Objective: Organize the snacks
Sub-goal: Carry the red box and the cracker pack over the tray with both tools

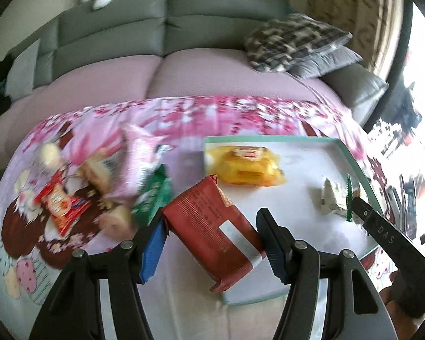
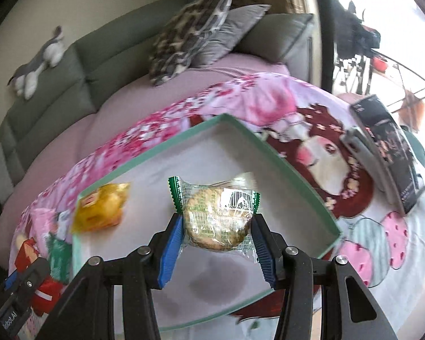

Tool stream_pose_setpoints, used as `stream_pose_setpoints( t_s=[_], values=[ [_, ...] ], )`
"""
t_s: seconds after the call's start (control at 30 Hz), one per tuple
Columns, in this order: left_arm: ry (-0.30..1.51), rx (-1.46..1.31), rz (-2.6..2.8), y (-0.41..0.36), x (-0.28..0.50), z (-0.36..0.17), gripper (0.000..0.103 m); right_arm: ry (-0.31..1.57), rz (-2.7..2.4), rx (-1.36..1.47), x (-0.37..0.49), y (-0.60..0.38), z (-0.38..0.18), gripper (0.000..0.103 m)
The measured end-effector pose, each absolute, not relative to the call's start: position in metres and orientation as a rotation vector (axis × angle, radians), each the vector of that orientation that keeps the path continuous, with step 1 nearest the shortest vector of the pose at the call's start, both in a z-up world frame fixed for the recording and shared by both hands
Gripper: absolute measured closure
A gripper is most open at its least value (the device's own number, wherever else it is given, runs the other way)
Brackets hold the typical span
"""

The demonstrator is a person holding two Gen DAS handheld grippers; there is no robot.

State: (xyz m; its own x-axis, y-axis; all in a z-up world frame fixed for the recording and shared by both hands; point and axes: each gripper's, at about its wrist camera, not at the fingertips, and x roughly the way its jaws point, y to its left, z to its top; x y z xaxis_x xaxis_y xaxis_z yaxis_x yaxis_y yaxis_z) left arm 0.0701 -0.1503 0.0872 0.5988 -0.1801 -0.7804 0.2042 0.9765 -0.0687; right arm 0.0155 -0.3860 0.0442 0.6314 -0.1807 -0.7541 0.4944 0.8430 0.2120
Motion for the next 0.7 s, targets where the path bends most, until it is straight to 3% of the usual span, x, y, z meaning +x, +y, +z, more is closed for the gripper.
stream_pose_setpoints(
  t_s=[0.53,0.6,0.7],
  values=[
    [0.922,0.133,-0.287,-0.214,0.086,0.070,0.036,0.818,-0.435,0.486,0.009,-0.412,0.030,0.049],
    [0.912,0.139,-0.278,-0.215,0.086,0.070,0.020,0.822,-0.429,0.479,0.010,-0.412,0.030,0.048],
    [0.904,0.121,-0.262,-0.210,0.086,0.071,0.015,0.819,-0.416,0.465,0.012,-0.409,0.031,0.044]
  ],
)
